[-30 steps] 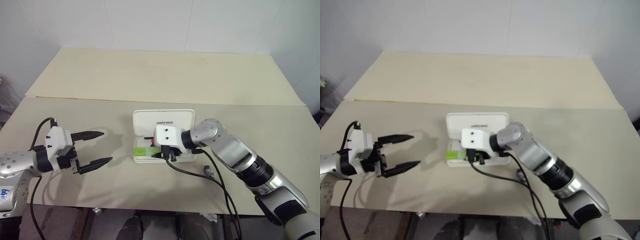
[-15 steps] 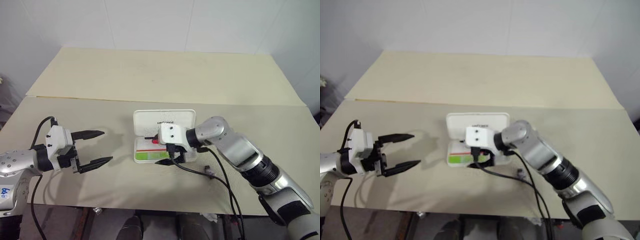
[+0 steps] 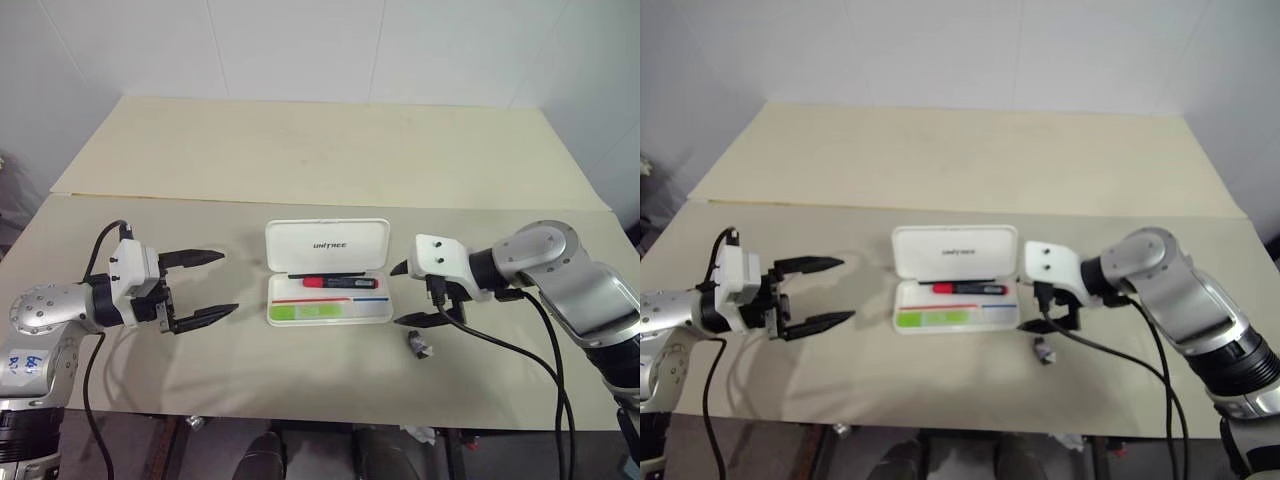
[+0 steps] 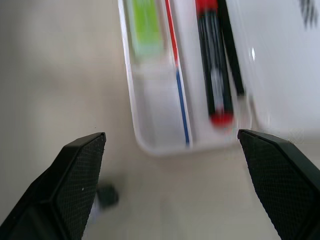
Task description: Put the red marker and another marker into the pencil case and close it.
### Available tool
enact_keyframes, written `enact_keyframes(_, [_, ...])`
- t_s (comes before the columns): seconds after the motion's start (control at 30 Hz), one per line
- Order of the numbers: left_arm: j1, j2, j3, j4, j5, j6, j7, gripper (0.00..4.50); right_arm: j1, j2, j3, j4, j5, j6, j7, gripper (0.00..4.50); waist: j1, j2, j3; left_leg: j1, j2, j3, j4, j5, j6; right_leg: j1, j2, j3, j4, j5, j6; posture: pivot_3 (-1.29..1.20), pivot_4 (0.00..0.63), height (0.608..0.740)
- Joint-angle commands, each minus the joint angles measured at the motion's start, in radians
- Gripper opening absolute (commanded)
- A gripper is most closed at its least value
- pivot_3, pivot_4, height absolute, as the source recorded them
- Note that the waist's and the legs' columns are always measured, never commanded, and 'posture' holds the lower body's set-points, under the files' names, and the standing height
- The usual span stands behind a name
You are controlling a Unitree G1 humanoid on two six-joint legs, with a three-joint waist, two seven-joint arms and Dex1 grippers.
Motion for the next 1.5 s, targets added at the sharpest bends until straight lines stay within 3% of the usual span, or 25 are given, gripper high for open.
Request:
enact_keyframes(0.03, [-0.019,-0.002,0.002,0.006,-0.001,-0.029,-0.006,4.50,0.044,-0.038,-0.072,-0.047,0.029,0.061,-0.017,4.48,0.003,0.000,0.000,0.000,0.000,0.000,0.000,0.000,0.000,0.000,0.000,0.000,0.000,0.000,0.000,0.00,0.150,0.740])
enact_keyframes(0.17, [-0.026,0.000,-0.006,0.019,-0.001,-0.037,-0.013,4.50,0.168,-0.050,-0.205,-0.143,0.107,0.167,-0.071,4.48,0.006,0.000,0.000,0.000,0.000,-0.001,0.000,0.000,0.000,0.000,0.000,0.000,0.000,0.000,0.000,0.00,0.150,0.740])
enact_keyframes(0.37, [-0.054,-0.003,-0.029,0.053,0.001,-0.044,-0.028,4.50,0.280,-0.095,-0.243,-0.220,0.155,0.305,-0.118,4.48,0.006,0.000,0.000,0.000,0.000,0.000,0.002,0.000,0.000,0.001,0.000,0.000,0.001,0.000,0.000,0.00,0.150,0.740])
enact_keyframes(0.53, [-0.092,-0.003,-0.055,0.091,0.006,-0.051,-0.047,4.50,0.331,-0.054,-0.284,-0.294,0.214,0.436,-0.221,4.48,0.005,-0.001,0.000,0.000,-0.001,-0.001,0.004,0.000,0.000,0.001,0.000,0.000,0.002,0.000,0.000,0.00,0.150,0.740])
enact_keyframes(0.77, [-0.118,-0.008,-0.078,0.108,0.009,-0.053,-0.052,4.50,0.353,0.012,-0.281,-0.344,0.255,0.565,-0.358,4.48,0.006,-0.001,0.000,0.000,0.000,-0.001,0.004,0.000,0.000,0.001,0.000,0.000,0.002,0.000,0.000,0.00,0.150,0.740])
enact_keyframes(1.2, [-0.113,-0.010,-0.079,0.091,0.009,-0.045,-0.044,4.50,0.382,0.044,-0.240,-0.357,0.268,0.570,-0.469,4.48,0.005,-0.001,0.000,0.000,-0.001,-0.001,0.006,0.000,0.000,0.002,0.000,0.000,0.003,0.000,0.001,0.00,0.150,0.740])
enact_keyframes(1.33, [-0.103,-0.011,-0.077,0.082,0.007,-0.044,-0.037,4.50,0.378,0.042,-0.236,-0.367,0.273,0.573,-0.484,3.53,0.005,-0.001,-0.001,0.000,-0.001,-0.001,0.007,0.000,0.000,0.002,0.000,0.000,0.003,0.001,0.001,0.00,0.150,0.740])
enact_keyframes(1.5, [-0.095,-0.015,-0.076,0.071,0.005,-0.043,-0.032,4.50,0.366,0.024,-0.226,-0.370,0.272,0.552,-0.484,1.79,0.005,-0.001,-0.001,0.000,-0.001,-0.001,0.007,0.000,0.000,0.002,0.000,0.000,0.003,0.001,0.001,0.00,0.150,0.740])
